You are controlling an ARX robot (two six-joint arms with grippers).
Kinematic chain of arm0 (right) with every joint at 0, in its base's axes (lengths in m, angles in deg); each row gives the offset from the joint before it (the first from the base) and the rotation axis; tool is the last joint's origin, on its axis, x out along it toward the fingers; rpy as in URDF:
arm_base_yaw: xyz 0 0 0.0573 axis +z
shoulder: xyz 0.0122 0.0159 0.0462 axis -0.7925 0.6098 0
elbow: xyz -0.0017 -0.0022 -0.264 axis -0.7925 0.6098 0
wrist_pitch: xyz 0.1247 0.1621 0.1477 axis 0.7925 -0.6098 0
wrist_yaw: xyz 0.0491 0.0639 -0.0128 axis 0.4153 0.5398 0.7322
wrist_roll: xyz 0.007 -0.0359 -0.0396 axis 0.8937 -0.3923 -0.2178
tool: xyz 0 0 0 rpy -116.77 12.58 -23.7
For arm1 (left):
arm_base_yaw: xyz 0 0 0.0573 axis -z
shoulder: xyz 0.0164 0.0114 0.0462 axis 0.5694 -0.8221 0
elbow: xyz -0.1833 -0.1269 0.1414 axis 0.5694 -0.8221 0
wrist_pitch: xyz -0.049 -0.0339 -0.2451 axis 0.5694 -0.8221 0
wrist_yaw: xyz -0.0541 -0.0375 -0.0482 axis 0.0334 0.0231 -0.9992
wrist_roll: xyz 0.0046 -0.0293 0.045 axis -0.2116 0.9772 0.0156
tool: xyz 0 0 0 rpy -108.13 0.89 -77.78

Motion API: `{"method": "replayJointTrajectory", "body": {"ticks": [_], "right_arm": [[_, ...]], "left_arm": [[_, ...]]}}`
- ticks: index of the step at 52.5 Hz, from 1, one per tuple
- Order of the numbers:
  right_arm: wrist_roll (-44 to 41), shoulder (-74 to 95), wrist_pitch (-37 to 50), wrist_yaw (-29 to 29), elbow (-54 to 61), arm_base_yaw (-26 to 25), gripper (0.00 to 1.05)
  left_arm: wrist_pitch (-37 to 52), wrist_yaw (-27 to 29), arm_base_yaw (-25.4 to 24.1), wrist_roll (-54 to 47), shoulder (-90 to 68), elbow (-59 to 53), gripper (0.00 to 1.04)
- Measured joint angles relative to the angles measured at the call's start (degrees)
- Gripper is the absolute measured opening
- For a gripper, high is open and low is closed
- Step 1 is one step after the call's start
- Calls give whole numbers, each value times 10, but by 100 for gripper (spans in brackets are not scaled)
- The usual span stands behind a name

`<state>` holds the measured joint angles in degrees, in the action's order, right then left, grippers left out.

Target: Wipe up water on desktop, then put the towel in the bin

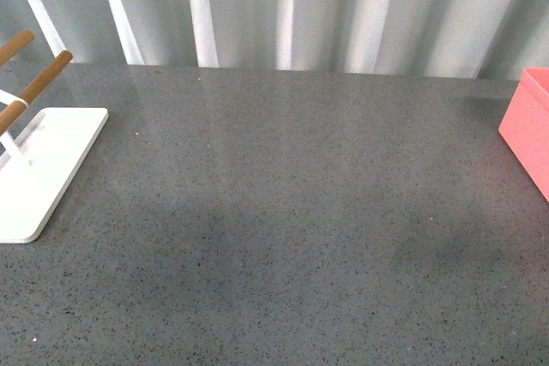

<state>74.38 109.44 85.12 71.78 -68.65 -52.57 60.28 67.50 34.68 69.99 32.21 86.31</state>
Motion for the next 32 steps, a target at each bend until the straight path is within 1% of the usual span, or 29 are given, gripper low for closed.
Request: {"method": "replayJointTrajectory", "body": {"ticks": [32], "right_arm": [[2, -94, -93, -2, 0, 0, 3]], "left_arm": [[0, 0, 0, 0, 0, 0, 98]]}}
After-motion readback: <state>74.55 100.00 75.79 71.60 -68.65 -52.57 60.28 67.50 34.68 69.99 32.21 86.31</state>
